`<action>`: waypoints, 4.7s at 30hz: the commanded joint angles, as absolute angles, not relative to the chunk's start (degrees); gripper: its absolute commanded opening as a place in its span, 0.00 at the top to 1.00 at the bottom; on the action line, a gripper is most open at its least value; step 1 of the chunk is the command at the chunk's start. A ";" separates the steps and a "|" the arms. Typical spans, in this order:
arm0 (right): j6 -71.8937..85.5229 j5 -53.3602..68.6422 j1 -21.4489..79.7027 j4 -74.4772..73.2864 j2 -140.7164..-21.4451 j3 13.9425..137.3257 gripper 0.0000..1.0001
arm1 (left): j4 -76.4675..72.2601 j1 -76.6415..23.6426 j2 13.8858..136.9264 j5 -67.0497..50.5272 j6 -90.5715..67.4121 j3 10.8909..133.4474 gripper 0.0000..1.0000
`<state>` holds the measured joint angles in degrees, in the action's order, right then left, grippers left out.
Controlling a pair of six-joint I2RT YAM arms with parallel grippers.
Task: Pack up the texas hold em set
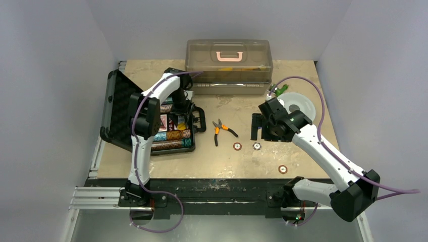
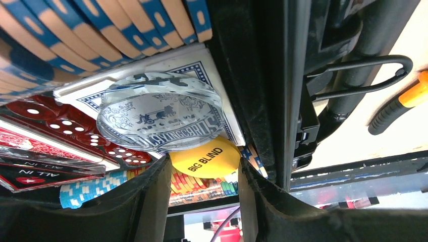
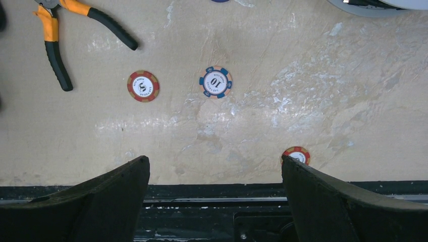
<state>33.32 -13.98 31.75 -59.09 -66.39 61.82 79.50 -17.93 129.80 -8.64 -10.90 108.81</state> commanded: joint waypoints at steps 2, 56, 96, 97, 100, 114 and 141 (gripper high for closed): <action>32.52 -14.91 31.46 -58.62 -66.80 64.24 0.01 | 77.54 -16.63 132.15 -7.56 -11.16 113.72 0.71; 35.77 -9.90 31.45 -56.96 -61.44 60.41 0.01 | 67.97 -16.66 116.76 -9.63 -16.94 99.21 0.68; 39.07 -18.01 20.63 -30.44 -107.08 69.32 0.24 | 60.10 -19.31 68.96 -27.05 -19.16 71.38 0.29; 39.33 -18.05 20.31 -30.71 -107.05 68.99 0.26 | 59.70 -19.42 68.99 -27.42 -19.47 71.18 0.29; 38.72 -16.37 19.55 -29.61 -106.42 67.24 0.27 | 59.04 -19.51 69.52 -27.82 -20.12 71.16 0.29; 38.63 -14.26 19.77 -30.41 -102.73 59.60 0.43 | 59.83 -19.58 69.26 -28.66 -22.66 71.08 0.28; 32.70 -12.38 19.55 -25.44 -107.60 61.77 0.47 | 63.05 -19.95 58.41 -27.94 -27.29 67.23 0.28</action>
<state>33.80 -15.05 19.84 -27.18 -102.83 62.92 63.09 -19.66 59.48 -27.64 -26.22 67.57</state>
